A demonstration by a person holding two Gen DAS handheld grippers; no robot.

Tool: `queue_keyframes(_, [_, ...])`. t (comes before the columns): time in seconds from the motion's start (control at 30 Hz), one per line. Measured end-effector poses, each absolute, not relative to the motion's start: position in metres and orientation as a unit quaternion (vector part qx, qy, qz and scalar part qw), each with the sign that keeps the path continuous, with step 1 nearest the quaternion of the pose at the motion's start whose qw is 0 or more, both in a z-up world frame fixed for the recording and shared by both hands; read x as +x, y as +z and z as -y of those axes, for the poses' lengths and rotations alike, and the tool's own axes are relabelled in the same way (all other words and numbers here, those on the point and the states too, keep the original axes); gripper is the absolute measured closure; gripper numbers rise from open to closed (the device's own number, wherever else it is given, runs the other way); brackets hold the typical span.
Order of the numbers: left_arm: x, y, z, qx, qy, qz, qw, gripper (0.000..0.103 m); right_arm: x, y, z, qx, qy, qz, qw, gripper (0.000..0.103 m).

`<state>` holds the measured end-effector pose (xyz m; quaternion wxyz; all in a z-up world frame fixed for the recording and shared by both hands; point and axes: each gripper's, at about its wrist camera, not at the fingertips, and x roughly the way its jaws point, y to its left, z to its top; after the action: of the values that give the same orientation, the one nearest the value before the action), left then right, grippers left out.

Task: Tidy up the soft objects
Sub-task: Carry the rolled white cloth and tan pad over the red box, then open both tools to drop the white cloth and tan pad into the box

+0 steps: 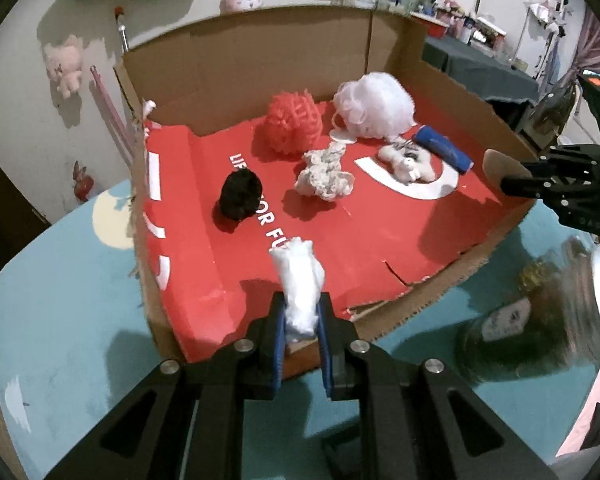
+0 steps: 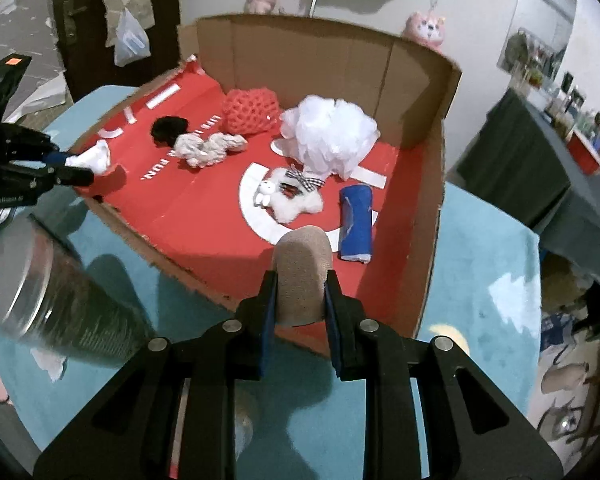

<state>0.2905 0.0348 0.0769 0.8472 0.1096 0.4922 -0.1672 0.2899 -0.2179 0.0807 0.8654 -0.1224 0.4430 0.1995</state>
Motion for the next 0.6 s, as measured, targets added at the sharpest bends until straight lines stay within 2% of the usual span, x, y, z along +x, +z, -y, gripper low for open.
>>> queue_keyframes(0.23, [0.304,0.064,-0.032,0.120,-0.147,-0.513,0.837,0.087,0.322,0.066,0.212,-0.111,0.185,-0.495,0.842,0.081])
queue_keyframes(0.6, [0.315,0.054,-0.027,0.134,-0.129,-0.527,0.829,0.086,0.333,0.056,0.192,-0.141,0.178,-0.524,0.821,0.081])
